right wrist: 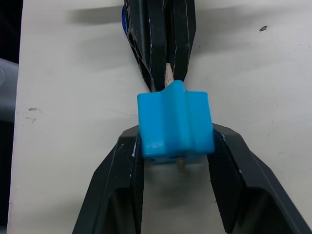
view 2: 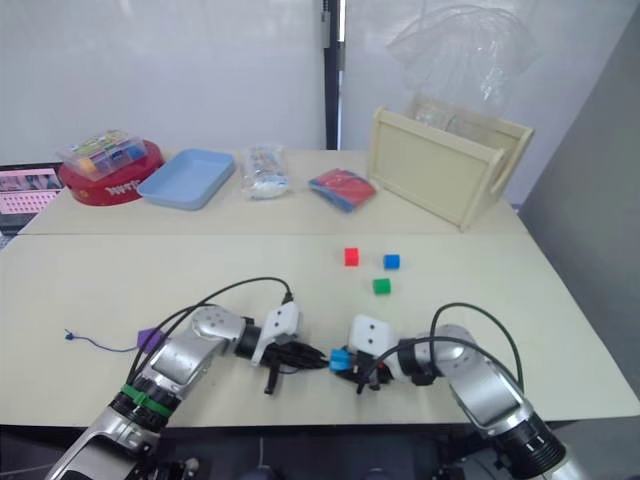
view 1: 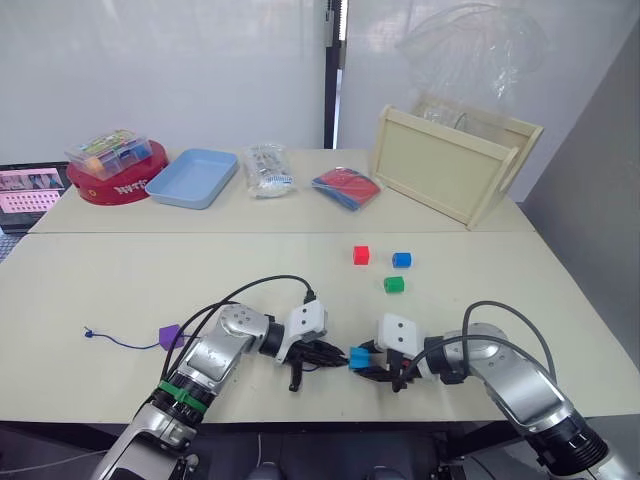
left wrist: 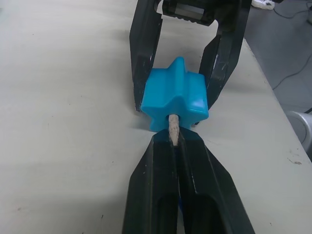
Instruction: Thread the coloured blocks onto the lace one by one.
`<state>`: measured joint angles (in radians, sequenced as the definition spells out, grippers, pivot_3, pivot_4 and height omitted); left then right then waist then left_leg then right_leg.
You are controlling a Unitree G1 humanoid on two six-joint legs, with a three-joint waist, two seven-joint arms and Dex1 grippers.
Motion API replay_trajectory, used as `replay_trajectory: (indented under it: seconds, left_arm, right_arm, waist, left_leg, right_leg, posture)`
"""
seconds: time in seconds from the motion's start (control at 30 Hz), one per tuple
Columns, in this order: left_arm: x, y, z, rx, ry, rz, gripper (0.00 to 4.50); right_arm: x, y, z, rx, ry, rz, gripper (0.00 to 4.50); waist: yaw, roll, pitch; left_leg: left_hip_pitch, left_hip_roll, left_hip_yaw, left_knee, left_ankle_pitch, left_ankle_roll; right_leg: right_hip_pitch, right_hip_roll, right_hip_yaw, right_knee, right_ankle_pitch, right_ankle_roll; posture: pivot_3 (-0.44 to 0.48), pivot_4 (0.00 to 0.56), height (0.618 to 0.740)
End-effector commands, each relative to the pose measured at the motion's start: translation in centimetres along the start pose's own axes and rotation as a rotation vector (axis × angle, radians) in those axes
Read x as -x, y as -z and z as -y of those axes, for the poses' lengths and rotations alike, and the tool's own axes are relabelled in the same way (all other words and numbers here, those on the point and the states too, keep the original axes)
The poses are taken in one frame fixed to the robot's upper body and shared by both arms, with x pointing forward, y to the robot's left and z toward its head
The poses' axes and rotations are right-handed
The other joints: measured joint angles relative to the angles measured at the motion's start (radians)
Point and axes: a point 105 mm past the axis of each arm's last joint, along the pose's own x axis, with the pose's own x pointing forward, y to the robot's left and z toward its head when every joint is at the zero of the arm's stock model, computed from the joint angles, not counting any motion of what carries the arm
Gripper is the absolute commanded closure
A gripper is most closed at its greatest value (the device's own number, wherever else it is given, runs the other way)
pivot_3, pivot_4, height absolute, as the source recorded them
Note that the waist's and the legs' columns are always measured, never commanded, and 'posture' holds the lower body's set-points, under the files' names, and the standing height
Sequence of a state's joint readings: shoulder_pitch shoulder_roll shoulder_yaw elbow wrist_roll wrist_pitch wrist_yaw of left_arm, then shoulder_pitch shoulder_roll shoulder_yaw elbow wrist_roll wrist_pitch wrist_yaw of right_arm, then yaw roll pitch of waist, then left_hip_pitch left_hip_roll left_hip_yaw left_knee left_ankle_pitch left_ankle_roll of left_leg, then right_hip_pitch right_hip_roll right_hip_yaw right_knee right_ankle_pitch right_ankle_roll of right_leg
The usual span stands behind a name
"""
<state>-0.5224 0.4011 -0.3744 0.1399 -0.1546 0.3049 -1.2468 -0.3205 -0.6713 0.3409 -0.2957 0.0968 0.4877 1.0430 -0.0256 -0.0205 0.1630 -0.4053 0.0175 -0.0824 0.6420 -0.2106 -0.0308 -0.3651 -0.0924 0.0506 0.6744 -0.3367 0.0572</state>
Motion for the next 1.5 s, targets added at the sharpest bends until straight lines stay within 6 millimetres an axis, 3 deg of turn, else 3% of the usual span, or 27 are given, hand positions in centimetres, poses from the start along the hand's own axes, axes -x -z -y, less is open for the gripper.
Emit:
replay_trajectory:
  seconds: [0.03,0.07,0.1,0.33,0.53,0.6,0.83,1.13,1.5]
  left_arm:
    - [-1.0,-2.6,0.3,-0.068,0.026,0.082,4.5]
    - [-0.6,-2.7,0.3,-0.054,0.029,0.094,4.5]
    - [0.0,-2.7,0.5,-0.048,0.042,0.093,3.83]
    - [2.5,-1.8,0.2,-0.011,-0.012,0.036,1.65]
    - [5.3,0.9,0.3,-0.009,-0.065,-0.084,1.65]
    - [5.5,1.7,0.6,-0.012,-0.069,-0.112,1.65]
    - [4.6,1.9,1.1,0.007,-0.082,-0.083,1.65]
    - [3.6,2.5,1.4,0.009,-0.079,-0.091,4.44]
    - [2.3,1.5,1.0,-0.007,-0.069,-0.043,4.48]
  right_arm:
    - [-1.1,0.2,-1.6,-0.009,-0.063,-0.005,3.17]
    - [-1.1,0.2,-1.6,-0.008,-0.063,-0.006,3.17]
    - [-1.1,0.3,-1.6,-0.009,-0.062,-0.009,3.17]
    - [-1.0,0.5,-1.5,-0.011,-0.057,-0.017,3.17]
    - [-0.9,0.7,-1.4,-0.011,-0.053,-0.025,3.17]
    - [-0.8,0.7,-1.3,-0.011,-0.052,-0.025,3.17]
    - [-0.7,0.7,-1.2,-0.008,-0.051,-0.027,3.17]
    - [-0.7,0.6,-1.0,-0.003,-0.047,-0.03,3.17]
    - [-0.7,0.8,-1.1,-0.002,-0.048,-0.038,3.17]
  waist:
    - [0.004,0.0,0.0]
    - [0.006,0.0,0.0]
    - [0.007,0.0,0.0]
    - [0.001,0.0,0.0]
    - [-0.007,0.0,0.0]
    - [-0.006,0.0,0.0]
    - [-0.001,0.0,0.0]
    - [-0.001,0.0,0.0]
    - [0.004,0.0,0.0]
  left_leg:
    - [0.0,0.0,0.0,0.0,0.0,0.0]
    - [0.0,0.0,0.0,0.0,0.0,0.0]
    - [0.0,0.0,0.0,0.0,0.0,0.0]
    - [0.0,0.0,0.0,0.0,0.0,0.0]
    - [0.001,0.001,0.0,-0.001,0.0,0.0]
    - [0.0,0.001,0.0,-0.001,0.0,0.0]
    - [0.001,0.001,0.0,-0.001,0.0,0.0]
    - [0.001,0.001,0.0,-0.001,0.0,0.0]
    - [0.001,0.001,0.0,-0.001,0.0,0.0]
  right_leg:
    - [0.0,0.0,0.0,0.0,0.0,0.0]
    - [0.0,0.0,0.0,0.0,0.0,0.0]
    - [0.0,0.0,0.0,0.0,0.0,0.0]
    - [0.0,0.0,0.0,-0.001,0.0,0.0]
    - [0.0,0.001,0.0,0.0,0.0,0.0]
    - [0.0,0.0,0.0,0.0,0.0,0.0]
    - [0.0,0.0,0.0,-0.001,0.0,0.0]
    - [0.0,0.0,0.0,-0.001,0.0,0.0]
    - [0.001,0.0,0.0,-0.001,0.0,0.0]
  posture:
    - [0.0,0.15,0.74]
    - [0.0,0.15,0.74]
    - [0.0,0.15,0.74]
    - [0.0,0.15,0.74]
    - [0.0,0.15,0.74]
    - [0.0,0.15,0.74]
    - [0.0,0.15,0.74]
    - [0.0,0.15,0.74]
    - [0.0,0.15,0.74]
